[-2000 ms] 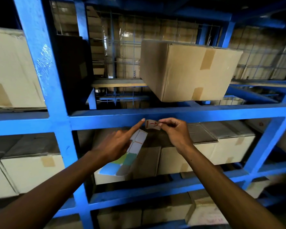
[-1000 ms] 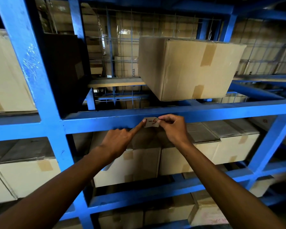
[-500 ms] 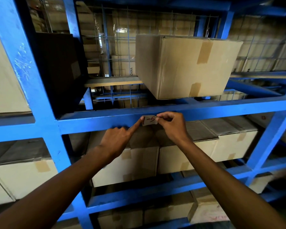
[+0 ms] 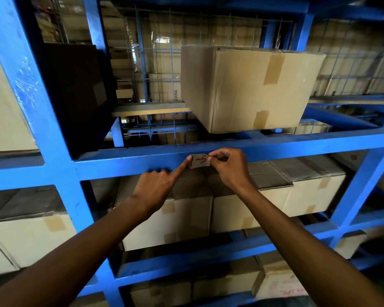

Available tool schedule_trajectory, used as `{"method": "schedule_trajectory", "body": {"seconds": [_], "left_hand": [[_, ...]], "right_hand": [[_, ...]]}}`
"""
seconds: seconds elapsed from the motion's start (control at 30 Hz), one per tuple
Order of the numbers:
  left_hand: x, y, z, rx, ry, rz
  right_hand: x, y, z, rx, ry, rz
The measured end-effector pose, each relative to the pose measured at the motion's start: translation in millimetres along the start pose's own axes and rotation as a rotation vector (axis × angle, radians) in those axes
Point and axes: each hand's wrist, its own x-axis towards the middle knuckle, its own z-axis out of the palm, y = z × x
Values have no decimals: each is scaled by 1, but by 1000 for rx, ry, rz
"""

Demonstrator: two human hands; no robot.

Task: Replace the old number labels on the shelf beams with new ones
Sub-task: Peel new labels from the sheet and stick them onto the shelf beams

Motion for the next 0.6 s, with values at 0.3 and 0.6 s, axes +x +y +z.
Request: {"method": "schedule_trajectory", "body": {"seconds": [0.3, 0.6], "left_hand": [[-2, 3, -1, 1, 12, -22], [-1, -3, 16, -57, 83, -23]], "right_hand": [[9, 2, -8, -24, -26, 76], [1, 16, -8, 30, -87, 37]]}}
